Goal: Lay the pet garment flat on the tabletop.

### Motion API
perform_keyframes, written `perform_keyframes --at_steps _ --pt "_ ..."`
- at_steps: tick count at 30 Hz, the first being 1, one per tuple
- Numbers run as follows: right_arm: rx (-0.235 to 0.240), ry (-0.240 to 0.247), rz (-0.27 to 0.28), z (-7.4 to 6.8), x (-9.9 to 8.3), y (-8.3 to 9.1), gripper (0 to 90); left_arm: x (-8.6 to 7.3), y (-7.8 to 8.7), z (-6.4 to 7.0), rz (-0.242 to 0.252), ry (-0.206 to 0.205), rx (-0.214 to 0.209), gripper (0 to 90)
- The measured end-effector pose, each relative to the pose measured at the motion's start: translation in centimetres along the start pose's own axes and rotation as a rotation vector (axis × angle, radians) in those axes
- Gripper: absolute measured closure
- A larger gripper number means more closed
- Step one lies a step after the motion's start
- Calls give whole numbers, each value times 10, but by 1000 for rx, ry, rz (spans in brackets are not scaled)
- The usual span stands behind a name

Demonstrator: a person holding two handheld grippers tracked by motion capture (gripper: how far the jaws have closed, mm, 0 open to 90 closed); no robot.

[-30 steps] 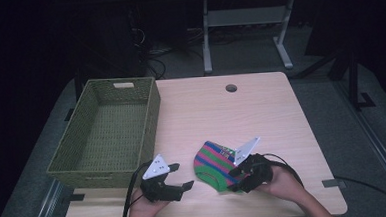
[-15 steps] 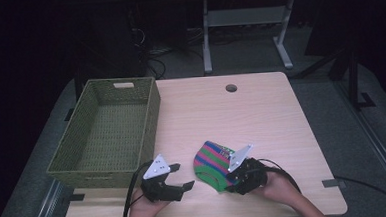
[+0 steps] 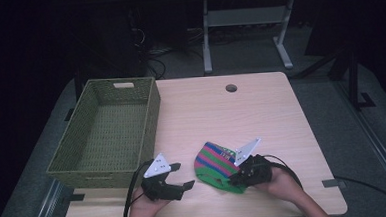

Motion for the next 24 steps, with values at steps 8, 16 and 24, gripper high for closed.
perform_keyframes --at_steps 8,16,24 --pt "10 -15 53 1 0 21 841 3 -6 3 -16 -9 -20 225" --pt "19 -53 132 3 0 44 844 4 -18 14 -52 -47 -64 225" --pt "19 -41 170 5 0 62 844 7 -29 20 -86 -111 -85 225"
Point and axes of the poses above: each handheld gripper's, and its own axes: y roughly backward along the jaws, x roughly out of its top, z roughly to its right, the point moved 10 cm from there along -y, roughly forward along the jaws, and after that the axes turned 4 degrees about -z, right-handed, at the moved point
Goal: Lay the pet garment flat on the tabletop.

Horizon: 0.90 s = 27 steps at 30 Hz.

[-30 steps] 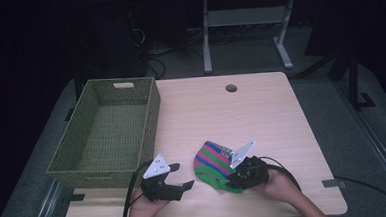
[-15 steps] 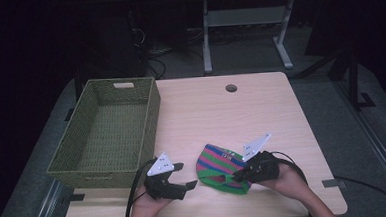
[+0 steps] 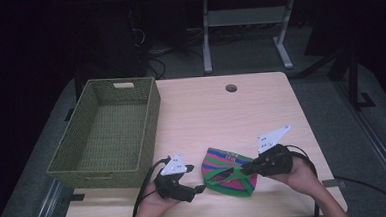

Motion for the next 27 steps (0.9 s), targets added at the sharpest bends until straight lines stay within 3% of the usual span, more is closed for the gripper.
perform_keyframes --at_steps 3,6,12,16,21,27 --pt "3 4 18 1 2 7 844 3 -5 0 -10 -19 -4 225" --pt "17 9 43 2 3 14 843 6 -11 0 -4 -12 -7 225" --pt "32 0 51 4 2 18 843 6 -21 -5 -22 -32 6 231" --pt "37 2 47 5 2 20 843 8 -27 -10 -29 -102 43 259" --pt "47 -3 53 8 3 21 842 13 -31 -13 -4 -165 71 344" --pt "53 -15 65 12 2 24 843 18 -34 -13 29 -180 50 551"
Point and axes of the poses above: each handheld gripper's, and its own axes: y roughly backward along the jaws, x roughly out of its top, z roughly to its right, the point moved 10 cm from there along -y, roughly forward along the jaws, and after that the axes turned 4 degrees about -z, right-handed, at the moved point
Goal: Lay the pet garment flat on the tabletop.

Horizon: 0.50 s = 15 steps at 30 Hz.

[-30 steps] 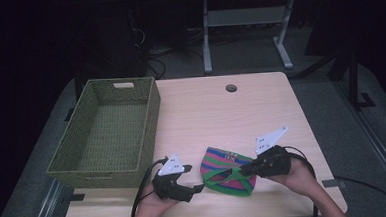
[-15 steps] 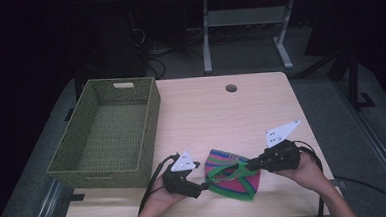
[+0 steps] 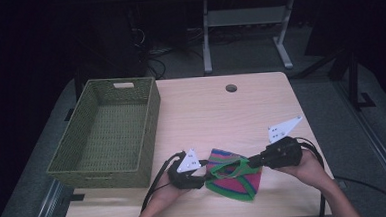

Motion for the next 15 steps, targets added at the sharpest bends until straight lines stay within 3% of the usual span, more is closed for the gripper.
perform_keyframes --at_steps 9,15 --pt "-9 -12 -3 4 -5 2 842 3 -5 6 7 -14 -57 784" --pt "-15 -20 -6 6 -8 2 843 5 -3 9 22 -9 -84 820"
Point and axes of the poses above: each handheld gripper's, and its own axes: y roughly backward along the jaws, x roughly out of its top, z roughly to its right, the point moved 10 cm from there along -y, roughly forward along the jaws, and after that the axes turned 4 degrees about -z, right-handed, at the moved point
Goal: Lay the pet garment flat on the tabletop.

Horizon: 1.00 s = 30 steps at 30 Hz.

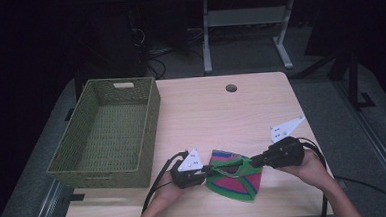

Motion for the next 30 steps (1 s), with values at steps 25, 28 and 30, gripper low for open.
perform_keyframes --at_steps 25,28,30 --pt "-14 5 -19 -6 -8 -7 844 3 26 22 1 -7 -61 840" --pt "-10 19 -18 -11 -6 -9 844 4 31 23 6 -6 -59 840" --pt "-8 26 -19 -14 -5 -10 845 4 34 23 9 -4 -62 840"
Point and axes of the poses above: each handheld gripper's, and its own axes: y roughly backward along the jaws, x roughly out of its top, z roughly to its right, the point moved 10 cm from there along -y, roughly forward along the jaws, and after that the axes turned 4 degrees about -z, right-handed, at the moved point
